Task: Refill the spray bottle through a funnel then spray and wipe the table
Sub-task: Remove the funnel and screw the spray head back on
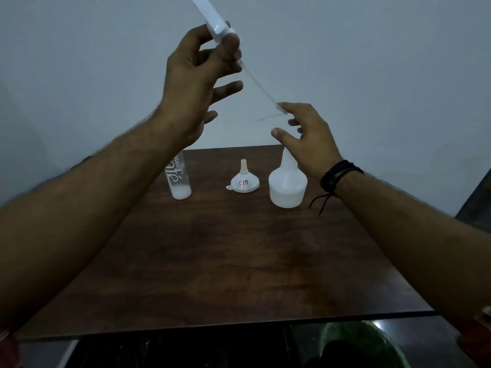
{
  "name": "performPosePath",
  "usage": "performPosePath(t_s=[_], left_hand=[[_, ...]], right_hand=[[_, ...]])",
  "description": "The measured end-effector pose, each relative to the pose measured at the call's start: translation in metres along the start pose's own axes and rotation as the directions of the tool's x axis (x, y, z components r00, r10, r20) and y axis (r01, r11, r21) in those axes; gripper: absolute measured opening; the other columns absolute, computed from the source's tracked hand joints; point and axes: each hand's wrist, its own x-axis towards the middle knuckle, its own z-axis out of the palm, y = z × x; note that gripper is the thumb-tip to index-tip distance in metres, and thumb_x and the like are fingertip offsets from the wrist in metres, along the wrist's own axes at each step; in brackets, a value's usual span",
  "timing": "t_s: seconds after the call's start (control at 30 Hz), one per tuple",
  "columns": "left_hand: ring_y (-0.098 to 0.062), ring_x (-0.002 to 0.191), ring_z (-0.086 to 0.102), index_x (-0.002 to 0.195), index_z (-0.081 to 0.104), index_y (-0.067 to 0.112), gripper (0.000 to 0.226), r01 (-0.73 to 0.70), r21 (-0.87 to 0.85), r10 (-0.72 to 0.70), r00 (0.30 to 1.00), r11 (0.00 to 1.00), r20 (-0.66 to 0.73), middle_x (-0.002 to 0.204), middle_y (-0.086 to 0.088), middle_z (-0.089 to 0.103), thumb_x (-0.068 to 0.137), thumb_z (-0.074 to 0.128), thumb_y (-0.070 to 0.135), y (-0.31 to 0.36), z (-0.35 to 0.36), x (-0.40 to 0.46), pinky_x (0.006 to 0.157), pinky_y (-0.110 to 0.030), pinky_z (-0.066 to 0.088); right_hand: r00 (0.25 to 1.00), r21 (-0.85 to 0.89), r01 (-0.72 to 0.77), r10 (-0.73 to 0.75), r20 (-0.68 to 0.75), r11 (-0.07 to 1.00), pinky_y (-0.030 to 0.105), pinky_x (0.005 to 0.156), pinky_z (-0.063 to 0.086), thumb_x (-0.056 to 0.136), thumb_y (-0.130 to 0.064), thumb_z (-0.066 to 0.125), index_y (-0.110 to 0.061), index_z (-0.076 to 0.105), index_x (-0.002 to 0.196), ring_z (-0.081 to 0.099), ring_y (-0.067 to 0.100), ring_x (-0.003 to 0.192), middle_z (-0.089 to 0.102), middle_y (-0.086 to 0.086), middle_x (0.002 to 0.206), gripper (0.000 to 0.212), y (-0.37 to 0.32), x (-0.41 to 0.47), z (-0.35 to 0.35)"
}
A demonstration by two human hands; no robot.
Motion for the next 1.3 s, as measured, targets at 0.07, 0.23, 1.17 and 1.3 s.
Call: performPosePath(t_s=[0.07, 0.23, 1.17, 1.3], left_hand=[[-0.013, 0.105, 0.072, 0.128, 0.057, 0.02, 0.039, 0.091, -0.041, -0.092, 0.996, 0.995, -0.017, 0.103, 0.003, 0.069, 0.096, 0.065, 0.041, 0.0, -0.001, 0.0, 0.089, -0.037, 0.058], [-0.008, 0.101, 0.073, 0.111, 0.06, 0.029, 0.032, 0.275, -0.146, -0.285, 0.957, 0.95, -0.05, 0.099, 0.014, 0.072, 0.091, 0.067, 0.053, -0.007, -0.007, 0.008, 0.107, -0.058, 0.036], [-0.016, 0.101, 0.07, 0.128, 0.059, 0.013, 0.039, 0.221, 0.011, -0.221, 0.974, 0.975, -0.049, 0.114, -0.003, 0.067, 0.094, 0.07, 0.028, -0.072, 0.014, 0.007, 0.081, -0.032, 0.062], [-0.008, 0.099, 0.067, 0.124, 0.065, 0.015, 0.039, 0.158, 0.196, -0.164, 0.986, 0.968, 0.016, 0.106, 0.012, 0.069, 0.091, 0.073, 0.034, -0.095, 0.034, 0.006, 0.079, -0.029, 0.06]], right_hand=[[0.999, 0.04, -0.031, 0.032, -0.042, 0.999, 0.036, 0.095, 0.054, 0.098, -0.027, 0.064, -0.021, 0.068, 0.123, 0.064, 0.012, 0.106, 0.065, -0.005, 0.125, 0.027, 0.001, 0.002, -0.001], [0.99, 0.093, -0.084, 0.094, -0.106, 0.992, 0.028, 0.098, 0.053, 0.101, -0.021, 0.058, -0.016, 0.071, 0.121, 0.066, 0.007, 0.101, 0.069, -0.011, 0.107, 0.024, 0.006, 0.006, -0.011], [0.893, 0.049, -0.418, 0.401, 0.202, 0.907, 0.03, 0.09, 0.048, 0.092, -0.039, 0.071, -0.022, 0.052, 0.141, 0.059, 0.016, 0.112, 0.058, -0.009, 0.12, 0.056, 0.051, -0.018, 0.027], [0.89, 0.1, -0.448, 0.433, 0.142, 0.889, 0.031, 0.086, 0.047, 0.093, -0.04, 0.069, -0.019, 0.055, 0.135, 0.06, 0.017, 0.107, 0.061, -0.006, 0.117, 0.049, 0.058, -0.027, 0.04]])
